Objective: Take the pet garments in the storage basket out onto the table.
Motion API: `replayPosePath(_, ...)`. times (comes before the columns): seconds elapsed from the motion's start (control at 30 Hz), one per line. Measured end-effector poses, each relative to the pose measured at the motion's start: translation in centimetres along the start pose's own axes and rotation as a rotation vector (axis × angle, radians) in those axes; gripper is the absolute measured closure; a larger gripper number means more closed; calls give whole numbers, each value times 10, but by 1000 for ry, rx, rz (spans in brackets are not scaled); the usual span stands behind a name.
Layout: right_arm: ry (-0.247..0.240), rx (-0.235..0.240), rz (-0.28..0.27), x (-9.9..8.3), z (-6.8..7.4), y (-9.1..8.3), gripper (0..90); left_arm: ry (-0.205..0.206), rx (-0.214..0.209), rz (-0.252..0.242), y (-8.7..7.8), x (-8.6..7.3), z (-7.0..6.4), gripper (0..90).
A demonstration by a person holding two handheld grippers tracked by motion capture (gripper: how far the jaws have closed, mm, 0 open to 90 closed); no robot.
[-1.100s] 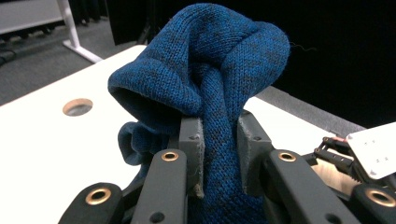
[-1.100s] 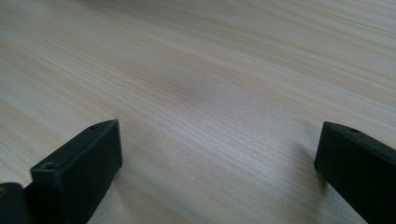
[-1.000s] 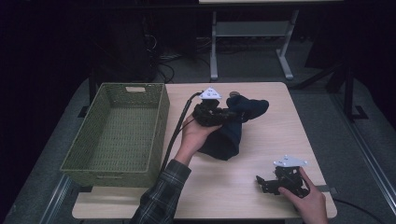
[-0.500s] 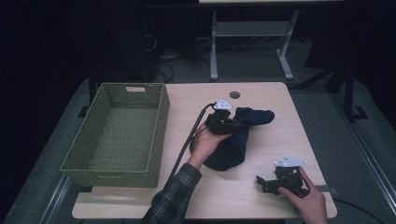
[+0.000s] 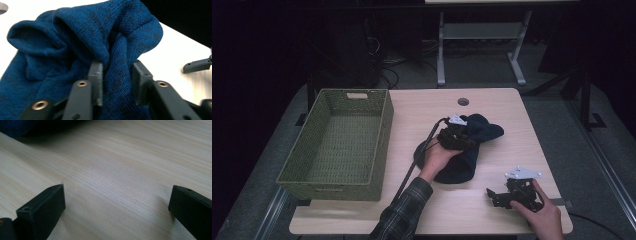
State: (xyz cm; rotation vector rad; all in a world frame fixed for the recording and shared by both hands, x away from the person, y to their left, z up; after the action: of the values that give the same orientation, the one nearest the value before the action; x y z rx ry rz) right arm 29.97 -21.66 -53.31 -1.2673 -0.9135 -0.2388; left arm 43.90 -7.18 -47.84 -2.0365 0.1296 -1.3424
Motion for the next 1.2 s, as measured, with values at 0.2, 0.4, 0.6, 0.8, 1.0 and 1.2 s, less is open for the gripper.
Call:
replayPosePath(0.2, 1, 0, 0, 0, 0, 0, 5, -1, -20, 6, 0, -1, 1, 445)
replayPosePath(0.4, 0, 0, 0, 0, 0, 0, 5, 8, -1, 6, -7, 0, 3, 256)
replayPosePath(0.6, 2, 2, 0, 0, 0, 0, 5, 42, 30, 18, -19, 2, 3, 149)
replayPosePath(0.8, 1, 2, 0, 0, 0, 0, 5, 61, 57, 31, -33, -1, 3, 129)
replayPosePath(1.0, 4, 3, 4, 0, 0, -1, 5, 66, 77, 38, -50, -6, 3, 129)
replayPosePath(1.2, -1, 1, 4, 0, 0, 0, 5, 83, 76, 41, -66, -16, -4, 130)
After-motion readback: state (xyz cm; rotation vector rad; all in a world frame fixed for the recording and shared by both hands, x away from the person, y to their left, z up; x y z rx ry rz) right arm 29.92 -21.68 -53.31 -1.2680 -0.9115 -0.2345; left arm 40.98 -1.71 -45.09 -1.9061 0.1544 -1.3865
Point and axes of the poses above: each handheld gripper's, and its own axes: y roughly forward along the jaws, x roughly out of its top, z roughly to its left, the point moved 7 cm from there along y, roughly forward along the jaws, and after that the axes turned 1 degree about -x, right-handed, at the moved point
